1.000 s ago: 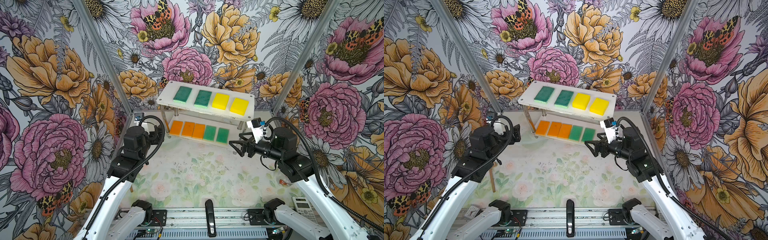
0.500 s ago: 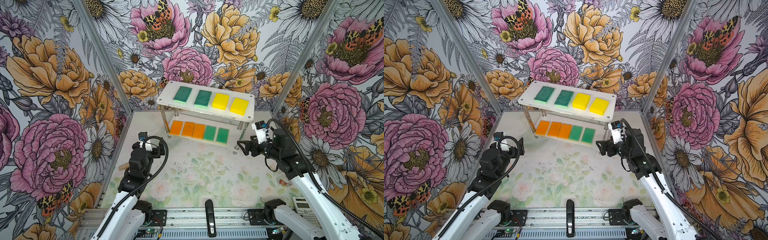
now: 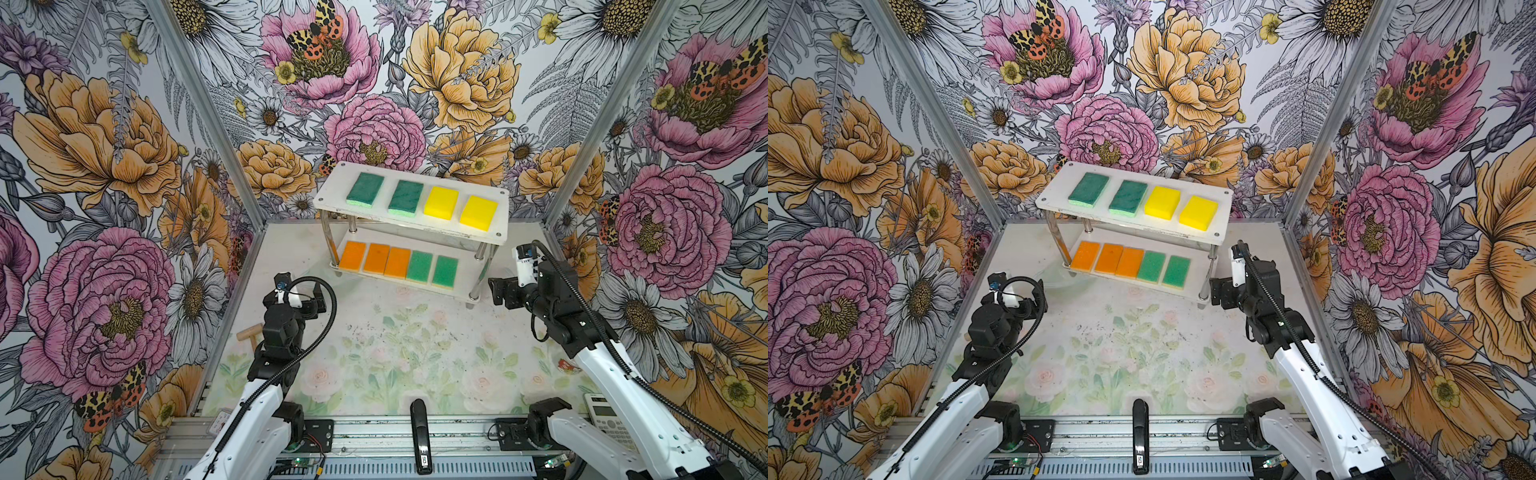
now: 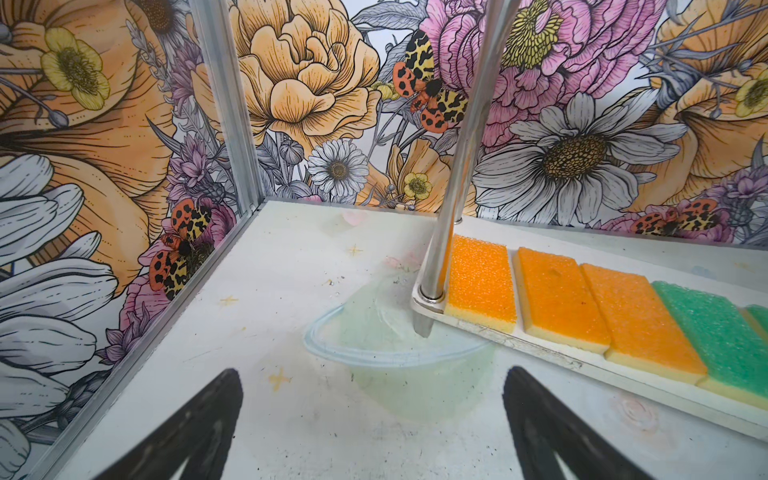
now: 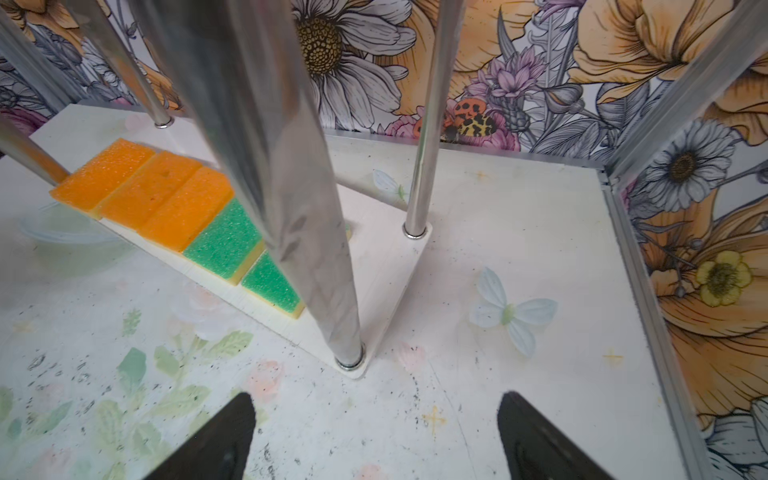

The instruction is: Place and organize the cleaning sponges onto the shelf

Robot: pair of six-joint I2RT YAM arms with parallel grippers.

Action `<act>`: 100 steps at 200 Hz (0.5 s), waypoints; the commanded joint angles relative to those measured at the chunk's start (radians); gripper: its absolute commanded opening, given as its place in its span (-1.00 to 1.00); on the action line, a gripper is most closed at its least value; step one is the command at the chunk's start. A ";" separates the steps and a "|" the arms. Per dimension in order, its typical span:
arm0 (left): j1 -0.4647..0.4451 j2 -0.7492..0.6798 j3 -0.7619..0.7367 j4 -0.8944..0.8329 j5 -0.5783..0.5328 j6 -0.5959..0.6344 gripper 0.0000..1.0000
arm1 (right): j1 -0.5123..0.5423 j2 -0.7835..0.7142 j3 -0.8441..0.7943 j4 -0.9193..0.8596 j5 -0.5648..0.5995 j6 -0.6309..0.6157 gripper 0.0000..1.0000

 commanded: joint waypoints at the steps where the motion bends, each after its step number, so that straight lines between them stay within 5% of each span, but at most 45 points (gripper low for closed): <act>1: 0.022 0.008 -0.030 0.102 0.022 -0.003 0.98 | -0.012 -0.014 -0.060 0.142 0.095 -0.016 0.88; 100: 0.077 0.119 -0.049 0.223 0.113 0.003 0.98 | -0.272 0.038 -0.292 0.498 -0.009 0.047 0.91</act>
